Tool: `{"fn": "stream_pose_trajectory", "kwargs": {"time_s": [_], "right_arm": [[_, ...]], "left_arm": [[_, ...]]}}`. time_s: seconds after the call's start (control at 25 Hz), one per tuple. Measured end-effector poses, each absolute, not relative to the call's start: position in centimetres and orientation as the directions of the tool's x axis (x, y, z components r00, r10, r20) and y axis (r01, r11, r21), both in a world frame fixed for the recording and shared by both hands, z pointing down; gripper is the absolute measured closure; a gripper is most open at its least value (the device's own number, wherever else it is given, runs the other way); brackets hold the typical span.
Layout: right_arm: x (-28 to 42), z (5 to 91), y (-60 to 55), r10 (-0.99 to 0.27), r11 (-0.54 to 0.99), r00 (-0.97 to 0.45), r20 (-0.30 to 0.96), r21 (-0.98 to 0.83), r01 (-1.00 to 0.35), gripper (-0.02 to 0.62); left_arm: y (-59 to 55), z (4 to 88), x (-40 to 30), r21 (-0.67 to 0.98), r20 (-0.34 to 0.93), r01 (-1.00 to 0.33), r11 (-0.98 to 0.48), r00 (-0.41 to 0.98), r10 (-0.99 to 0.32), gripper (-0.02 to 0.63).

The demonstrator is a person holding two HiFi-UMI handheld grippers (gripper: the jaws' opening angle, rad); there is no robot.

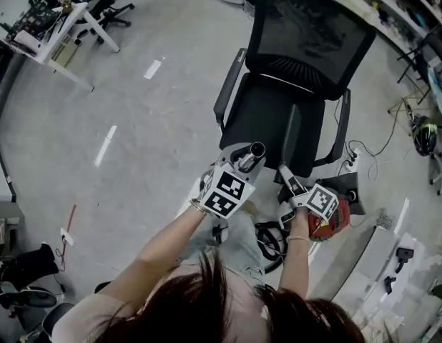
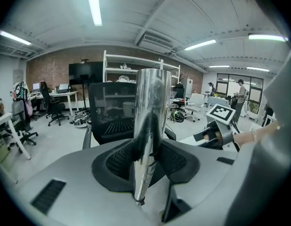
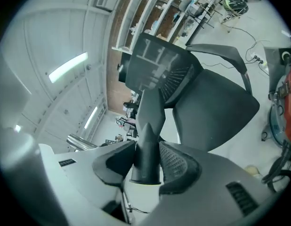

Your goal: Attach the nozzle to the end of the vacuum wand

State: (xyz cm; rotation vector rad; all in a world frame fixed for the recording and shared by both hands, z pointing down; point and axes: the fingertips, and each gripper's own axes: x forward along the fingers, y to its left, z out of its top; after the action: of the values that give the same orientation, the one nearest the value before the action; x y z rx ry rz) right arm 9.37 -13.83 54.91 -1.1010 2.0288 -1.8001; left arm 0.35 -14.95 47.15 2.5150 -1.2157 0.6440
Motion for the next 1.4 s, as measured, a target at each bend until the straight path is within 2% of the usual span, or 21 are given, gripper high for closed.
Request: {"fn": "stream_pose_trajectory", "kwargs": {"time_s": [0.4, 0.92, 1.2, 1.4], "right_arm": [[7.0, 44.9, -15.2, -0.684, 0.181, -0.719, 0.12, -0.927, -0.328, 0.42], [5.2, 36.1, -15.9, -0.723, 0.37, -0.691, -0.002, -0.845, -0.385, 0.42], [2.4, 32.7, -15.1, -0.673, 0.505, -0.737, -0.059, -0.764, -0.401, 0.42], [1.5, 32.6, -13.5, -0.661, 0.543, -0.747, -0.07, -0.732, -0.411, 0.42]], "left_arm": [[-13.3, 46.7, 0.8, 0.045, 0.505, -0.765, -0.642, 0.572, -0.646, 0.449], [-11.1, 46.1, 1.2, 0.04, 0.508, -0.733, -0.679, 0.6, -0.618, 0.449], [-9.9, 46.0, 1.9, 0.033, 0.509, -0.712, -0.702, 0.616, -0.601, 0.449], [-9.3, 46.0, 1.7, 0.034, 0.507, -0.703, -0.71, 0.625, -0.594, 0.449]]}}
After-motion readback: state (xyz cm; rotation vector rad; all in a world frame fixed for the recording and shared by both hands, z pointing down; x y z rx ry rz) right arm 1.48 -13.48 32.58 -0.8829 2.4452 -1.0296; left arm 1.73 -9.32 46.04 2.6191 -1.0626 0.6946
